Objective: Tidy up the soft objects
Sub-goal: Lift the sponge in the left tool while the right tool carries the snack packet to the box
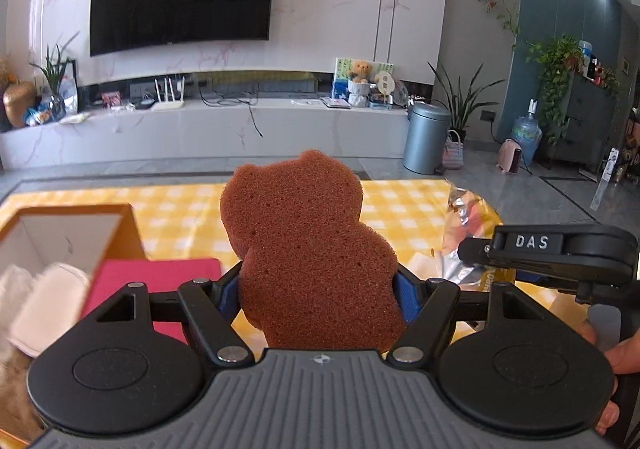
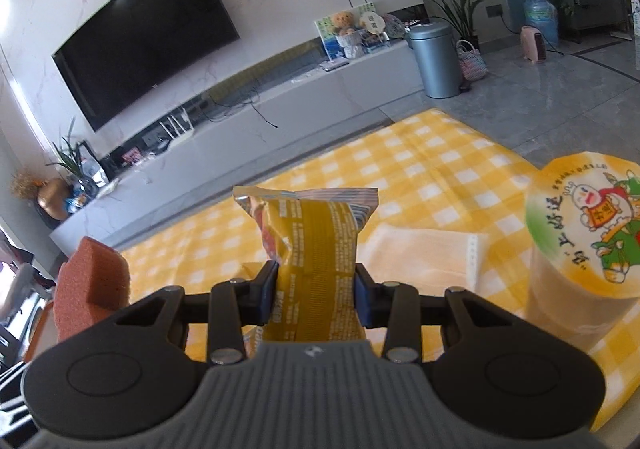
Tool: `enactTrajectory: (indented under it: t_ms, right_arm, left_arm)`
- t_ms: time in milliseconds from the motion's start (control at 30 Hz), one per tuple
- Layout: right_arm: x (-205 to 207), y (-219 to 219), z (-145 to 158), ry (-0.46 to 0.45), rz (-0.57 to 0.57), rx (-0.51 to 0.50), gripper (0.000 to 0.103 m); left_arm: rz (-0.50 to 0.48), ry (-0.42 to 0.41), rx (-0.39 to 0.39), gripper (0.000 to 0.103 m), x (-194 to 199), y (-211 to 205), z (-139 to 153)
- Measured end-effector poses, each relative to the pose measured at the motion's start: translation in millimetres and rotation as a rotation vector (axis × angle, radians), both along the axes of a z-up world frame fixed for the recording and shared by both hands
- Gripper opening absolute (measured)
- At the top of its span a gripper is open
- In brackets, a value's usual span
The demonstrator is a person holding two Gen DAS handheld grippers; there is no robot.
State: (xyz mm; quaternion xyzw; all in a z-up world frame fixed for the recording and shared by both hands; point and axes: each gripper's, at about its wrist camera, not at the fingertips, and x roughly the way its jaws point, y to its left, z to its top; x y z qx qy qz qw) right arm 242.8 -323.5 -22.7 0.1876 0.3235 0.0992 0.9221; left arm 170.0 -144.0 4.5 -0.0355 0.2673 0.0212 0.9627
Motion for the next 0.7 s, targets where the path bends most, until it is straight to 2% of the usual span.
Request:
enactTrajectory:
  t_ms: [233, 567, 700]
  right_arm:
    - [-9.4, 18.7, 9.6, -0.02, 0.044, 0.001, 0.039]
    - [-44.5, 50.8, 48.0, -0.138, 0.133, 0.039, 0.039]
    - [-59.4, 79.3, 67.5, -0.202, 0.247, 0.035, 0.039]
  left_arm:
    - [0.038, -0.05, -0.005, 0.084, -25.4, 33.2, 26.5]
    - [0.15, -0.115, 0.029, 0.084, -61.0, 88.6, 60.9]
    - [0.197, -0.143, 0.028, 0.084, -73.5, 114.6, 68.4]
